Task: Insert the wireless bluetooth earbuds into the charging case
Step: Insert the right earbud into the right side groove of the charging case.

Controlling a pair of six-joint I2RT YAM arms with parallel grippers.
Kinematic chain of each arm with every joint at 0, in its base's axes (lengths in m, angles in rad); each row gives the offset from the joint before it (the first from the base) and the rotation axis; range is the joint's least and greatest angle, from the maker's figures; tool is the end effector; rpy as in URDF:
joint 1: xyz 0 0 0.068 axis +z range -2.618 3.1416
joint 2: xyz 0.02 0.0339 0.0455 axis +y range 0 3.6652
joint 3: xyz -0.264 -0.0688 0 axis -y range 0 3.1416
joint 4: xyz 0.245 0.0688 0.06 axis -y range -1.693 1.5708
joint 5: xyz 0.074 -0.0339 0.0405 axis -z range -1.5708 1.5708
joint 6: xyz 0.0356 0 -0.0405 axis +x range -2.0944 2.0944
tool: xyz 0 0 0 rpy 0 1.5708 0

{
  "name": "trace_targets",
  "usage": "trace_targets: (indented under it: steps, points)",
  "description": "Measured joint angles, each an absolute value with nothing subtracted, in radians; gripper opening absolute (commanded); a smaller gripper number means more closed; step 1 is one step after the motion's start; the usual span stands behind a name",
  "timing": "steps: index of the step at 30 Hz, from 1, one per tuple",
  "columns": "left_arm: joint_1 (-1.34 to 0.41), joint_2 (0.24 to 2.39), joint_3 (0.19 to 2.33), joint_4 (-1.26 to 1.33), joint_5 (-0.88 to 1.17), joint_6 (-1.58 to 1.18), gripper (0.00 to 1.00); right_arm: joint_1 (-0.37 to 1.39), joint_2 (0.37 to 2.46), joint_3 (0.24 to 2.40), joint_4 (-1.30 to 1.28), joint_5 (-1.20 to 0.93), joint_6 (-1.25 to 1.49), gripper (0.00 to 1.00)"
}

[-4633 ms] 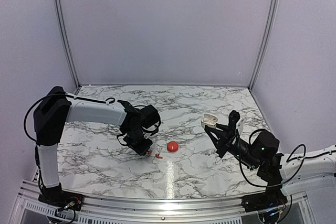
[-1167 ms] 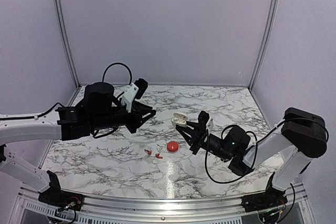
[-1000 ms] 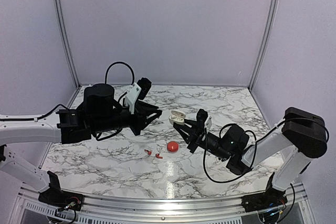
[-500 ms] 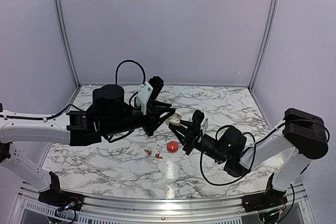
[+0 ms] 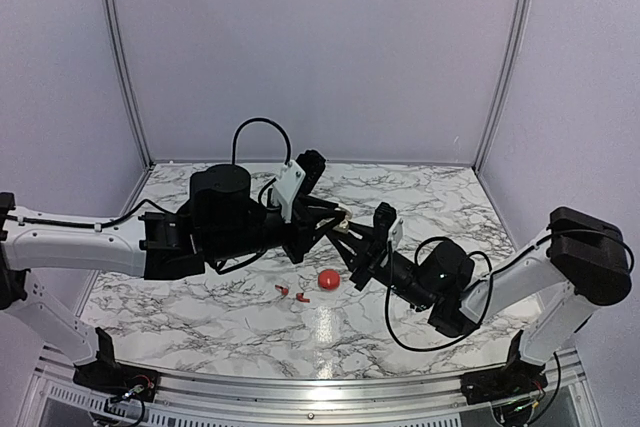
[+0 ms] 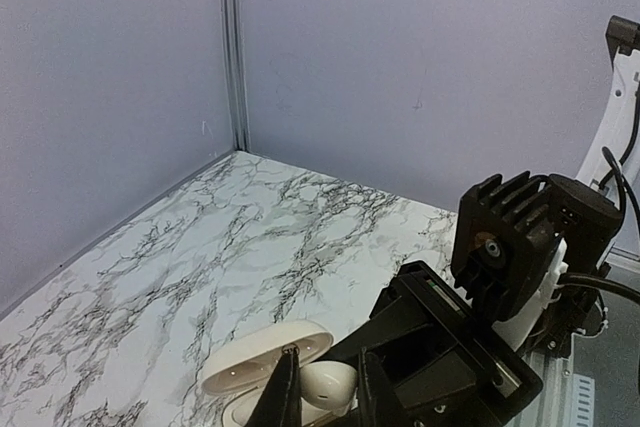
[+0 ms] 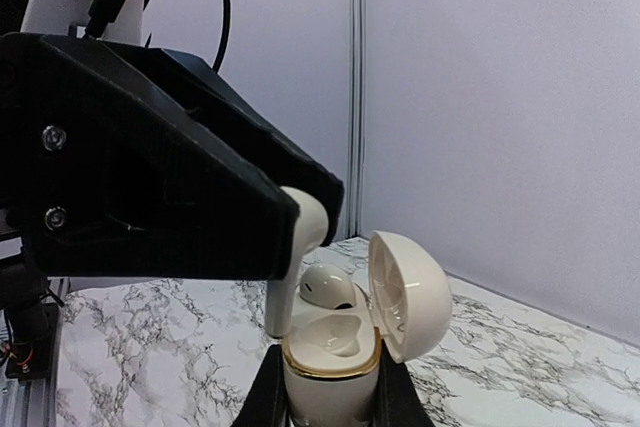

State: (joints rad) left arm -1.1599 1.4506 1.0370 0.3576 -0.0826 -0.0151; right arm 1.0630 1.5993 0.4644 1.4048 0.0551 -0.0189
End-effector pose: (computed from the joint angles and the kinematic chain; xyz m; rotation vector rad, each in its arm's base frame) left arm 0.1409 -0.3161 0.3259 0.8606 1.4576 -0.8283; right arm 0.1432 0.2533 0.2098 -0.6530 1.1820 0.8521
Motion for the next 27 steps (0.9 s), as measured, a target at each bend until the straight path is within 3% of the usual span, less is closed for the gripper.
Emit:
trace_targets:
  steps: [27]
  points:
    - [-1.171, 1.502, 1.065, 0.399, -0.137, 0.027, 0.10, 1.079, 1.574, 0.475, 1.378, 0.073, 0.025, 0.00]
